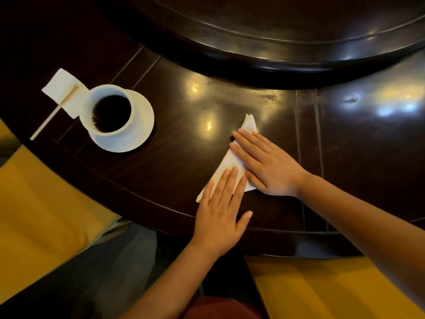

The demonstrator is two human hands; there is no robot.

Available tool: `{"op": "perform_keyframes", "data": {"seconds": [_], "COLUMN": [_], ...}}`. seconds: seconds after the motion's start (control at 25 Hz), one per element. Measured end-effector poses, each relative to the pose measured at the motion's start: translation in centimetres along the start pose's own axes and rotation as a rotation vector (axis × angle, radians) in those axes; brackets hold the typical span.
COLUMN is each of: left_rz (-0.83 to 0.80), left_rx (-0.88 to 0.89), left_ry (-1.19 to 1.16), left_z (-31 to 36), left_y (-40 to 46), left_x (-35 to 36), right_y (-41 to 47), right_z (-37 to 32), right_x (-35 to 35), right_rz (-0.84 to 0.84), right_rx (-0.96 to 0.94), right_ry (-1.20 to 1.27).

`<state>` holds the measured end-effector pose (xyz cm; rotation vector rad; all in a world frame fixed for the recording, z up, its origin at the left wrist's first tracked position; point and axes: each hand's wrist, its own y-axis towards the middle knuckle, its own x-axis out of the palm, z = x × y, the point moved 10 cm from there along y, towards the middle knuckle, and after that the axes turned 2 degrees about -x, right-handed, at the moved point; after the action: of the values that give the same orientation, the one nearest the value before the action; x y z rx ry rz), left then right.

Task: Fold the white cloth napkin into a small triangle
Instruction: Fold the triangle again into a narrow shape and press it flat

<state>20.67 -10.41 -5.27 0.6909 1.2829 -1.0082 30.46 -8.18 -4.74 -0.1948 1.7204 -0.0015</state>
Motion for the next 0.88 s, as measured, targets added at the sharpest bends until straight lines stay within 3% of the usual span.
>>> {"op": "perform_keyframes", "data": {"seconds": [0.52, 0.88], "left_rz": [0.024, 0.014], "left_rx": [-0.153, -0.175], "left_ry": [0.041, 0.02], "left_z": [-9.5, -12.0], "left_y": [-0.7, -0.2], "left_x": [-1.7, -2.3], "right_y": [9.9, 12.6], "right_z": [-3.9, -4.2], "right_x": [-0.3, -0.2], "right_rz": [0.021, 0.004], "right_rx": [-0.155, -0.144], "right_ry": [-0.012, 0.01]}}
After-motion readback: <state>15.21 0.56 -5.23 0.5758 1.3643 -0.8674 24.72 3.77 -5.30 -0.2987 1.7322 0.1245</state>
